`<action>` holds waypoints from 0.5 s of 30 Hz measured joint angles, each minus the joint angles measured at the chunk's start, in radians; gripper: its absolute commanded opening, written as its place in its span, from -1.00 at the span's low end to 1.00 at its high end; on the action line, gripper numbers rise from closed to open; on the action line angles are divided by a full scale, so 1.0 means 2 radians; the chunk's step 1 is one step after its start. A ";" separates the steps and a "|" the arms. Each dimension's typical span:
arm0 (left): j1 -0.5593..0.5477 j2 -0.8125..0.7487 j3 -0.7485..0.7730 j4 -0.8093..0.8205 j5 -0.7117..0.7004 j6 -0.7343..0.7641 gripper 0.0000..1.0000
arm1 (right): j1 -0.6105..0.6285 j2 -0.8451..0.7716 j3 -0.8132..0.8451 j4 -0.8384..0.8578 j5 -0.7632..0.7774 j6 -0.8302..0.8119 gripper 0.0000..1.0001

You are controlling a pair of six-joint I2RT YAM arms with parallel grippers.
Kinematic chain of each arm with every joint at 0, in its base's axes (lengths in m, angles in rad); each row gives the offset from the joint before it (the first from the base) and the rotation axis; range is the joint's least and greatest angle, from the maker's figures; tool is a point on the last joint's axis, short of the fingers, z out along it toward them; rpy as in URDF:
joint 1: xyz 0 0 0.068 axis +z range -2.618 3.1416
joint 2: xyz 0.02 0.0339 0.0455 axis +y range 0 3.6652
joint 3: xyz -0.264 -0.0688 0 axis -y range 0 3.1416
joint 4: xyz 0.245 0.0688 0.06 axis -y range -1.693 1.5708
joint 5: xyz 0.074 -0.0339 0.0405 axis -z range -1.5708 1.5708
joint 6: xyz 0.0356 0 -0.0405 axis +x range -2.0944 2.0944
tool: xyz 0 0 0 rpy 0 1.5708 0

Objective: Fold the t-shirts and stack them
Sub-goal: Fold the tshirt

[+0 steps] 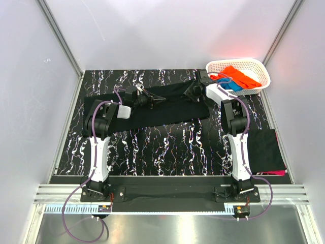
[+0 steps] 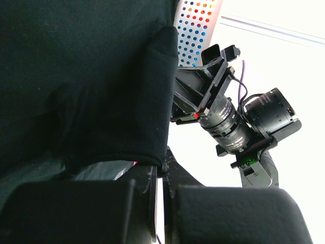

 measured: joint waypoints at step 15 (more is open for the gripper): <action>0.000 0.006 0.000 0.000 0.000 0.000 -1.00 | -0.002 0.026 0.032 0.012 0.008 0.066 -0.48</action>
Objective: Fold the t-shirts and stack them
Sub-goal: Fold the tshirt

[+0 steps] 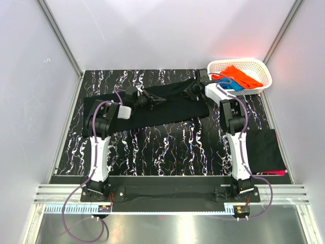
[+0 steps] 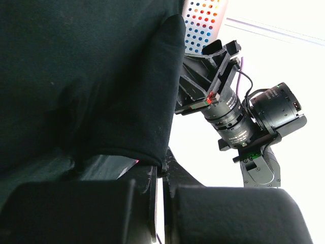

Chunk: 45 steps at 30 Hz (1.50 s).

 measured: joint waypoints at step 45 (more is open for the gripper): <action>0.000 -0.004 -0.009 -0.067 0.017 0.040 -0.99 | -0.014 -0.114 -0.095 -0.059 -0.009 -0.094 -1.00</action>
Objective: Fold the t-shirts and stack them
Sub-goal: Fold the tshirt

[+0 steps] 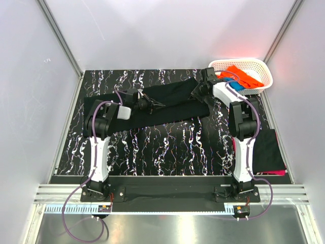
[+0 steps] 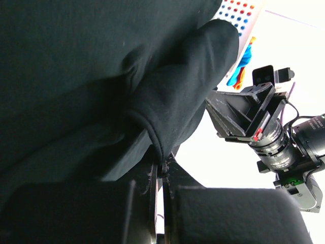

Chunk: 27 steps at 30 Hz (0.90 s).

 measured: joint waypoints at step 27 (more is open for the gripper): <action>0.000 -0.039 -0.025 -0.073 0.033 0.047 -0.85 | 0.011 -0.035 -0.039 -0.006 0.001 -0.011 -1.00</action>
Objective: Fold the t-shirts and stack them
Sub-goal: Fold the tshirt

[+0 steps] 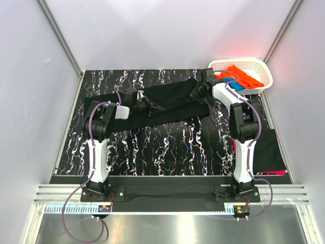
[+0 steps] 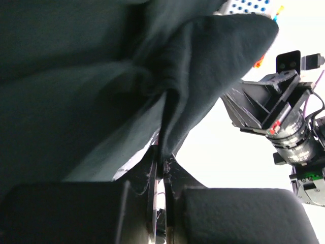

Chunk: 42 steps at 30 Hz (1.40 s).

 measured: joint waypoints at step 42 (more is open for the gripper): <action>-0.015 0.018 0.135 -0.097 0.006 0.133 -0.57 | 0.000 0.143 0.266 -0.052 -0.012 -0.057 -0.71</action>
